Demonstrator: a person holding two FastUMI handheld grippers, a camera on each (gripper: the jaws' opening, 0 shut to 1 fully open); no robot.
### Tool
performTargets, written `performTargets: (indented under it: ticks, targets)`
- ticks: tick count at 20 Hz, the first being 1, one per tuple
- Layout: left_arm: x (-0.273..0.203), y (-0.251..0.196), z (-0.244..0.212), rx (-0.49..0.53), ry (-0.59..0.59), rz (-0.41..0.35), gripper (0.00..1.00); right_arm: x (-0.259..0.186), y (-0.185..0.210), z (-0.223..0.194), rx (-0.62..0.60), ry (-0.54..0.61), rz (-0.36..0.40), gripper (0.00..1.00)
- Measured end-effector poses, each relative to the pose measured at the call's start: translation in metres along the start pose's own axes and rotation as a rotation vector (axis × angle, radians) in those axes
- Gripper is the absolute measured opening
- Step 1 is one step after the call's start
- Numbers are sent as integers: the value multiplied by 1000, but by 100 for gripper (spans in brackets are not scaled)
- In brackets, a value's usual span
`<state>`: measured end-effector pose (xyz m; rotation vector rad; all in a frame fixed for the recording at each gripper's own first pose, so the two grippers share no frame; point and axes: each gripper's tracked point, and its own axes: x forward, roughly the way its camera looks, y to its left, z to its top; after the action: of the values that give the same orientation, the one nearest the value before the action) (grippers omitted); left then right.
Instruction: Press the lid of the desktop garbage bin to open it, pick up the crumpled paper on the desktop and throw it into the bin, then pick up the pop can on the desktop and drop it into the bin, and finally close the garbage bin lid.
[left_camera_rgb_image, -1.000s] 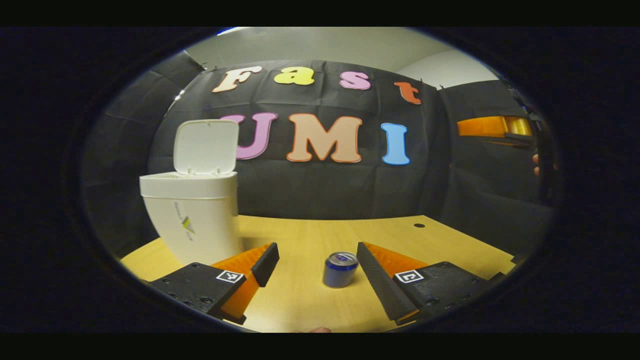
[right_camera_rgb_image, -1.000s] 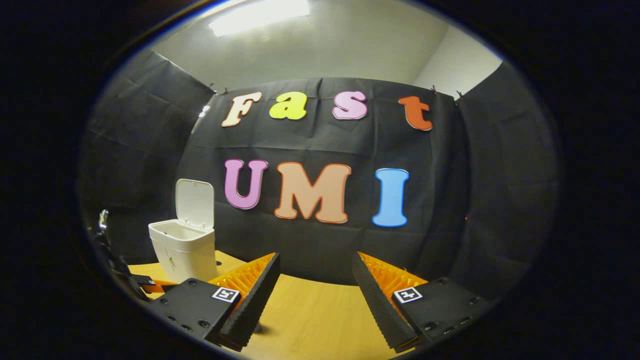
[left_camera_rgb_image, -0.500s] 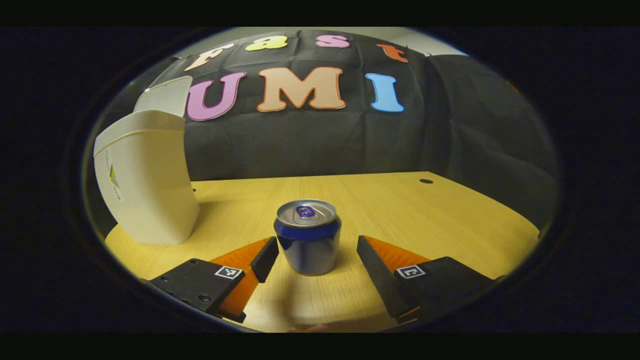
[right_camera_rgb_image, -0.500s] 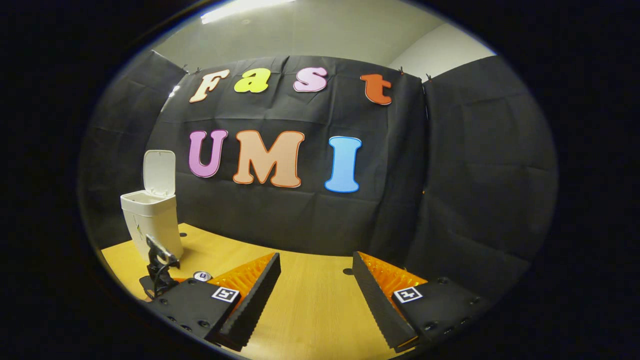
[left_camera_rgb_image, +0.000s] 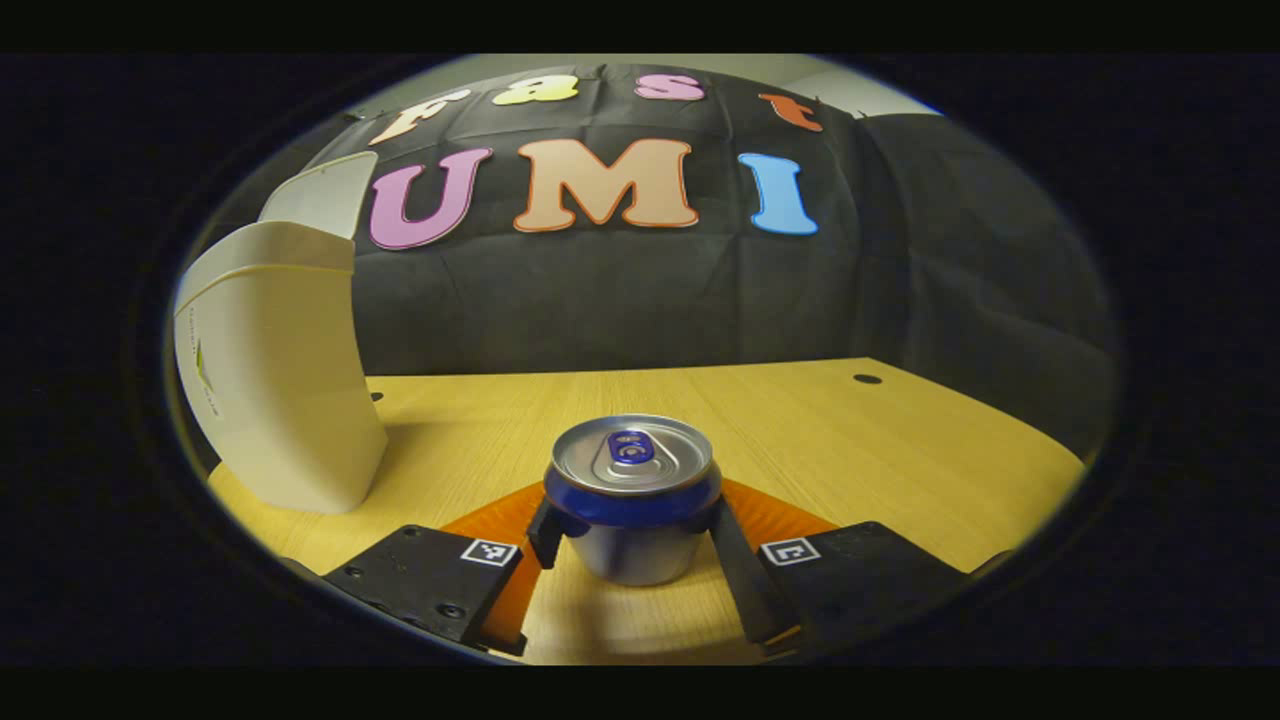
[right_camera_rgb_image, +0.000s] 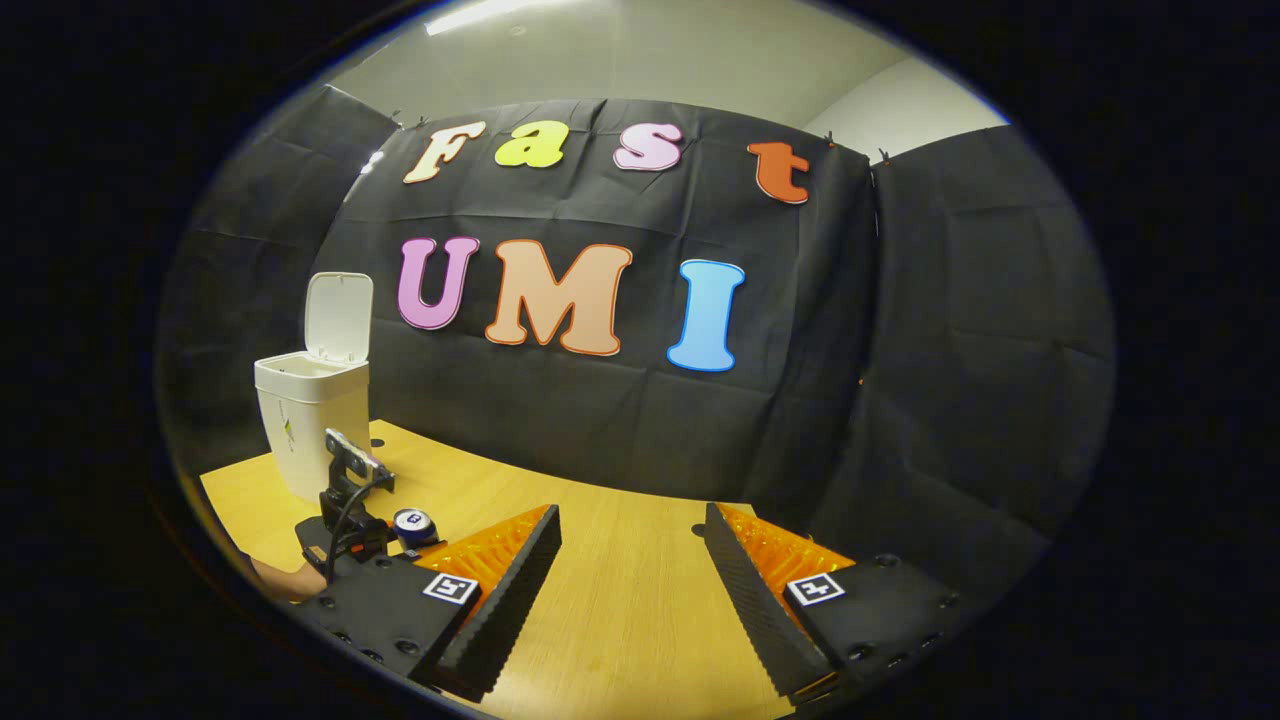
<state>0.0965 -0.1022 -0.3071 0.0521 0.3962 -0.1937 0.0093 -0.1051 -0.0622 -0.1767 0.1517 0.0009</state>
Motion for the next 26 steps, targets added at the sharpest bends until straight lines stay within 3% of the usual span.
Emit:
performTargets:
  ticks: [7, 11, 14, 19, 24, 26]
  targets:
    - [-76, 56, 134, -14, -167, 34, 71, -4, 43, 21, 74, -54, 82, 96]
    - [-101, 132, 218, -24, -266, 134, 71, -2, 73, 17, 117, -45, 123, 96]
    - [-91, 206, 257, -20, -303, 244, 71, -2, 92, 16, 148, -35, 133, 96]
    - [-56, 298, 242, -26, -206, 366, 71, 2, 107, 7, 150, -6, 110, 96]
    - [-37, 329, 187, -115, -62, 399, 71, 4, 120, 1, 126, 30, 101, 96]
    - [-38, 328, 180, -89, -39, 398, 74, 3, 123, 1, 114, 34, 102, 96]
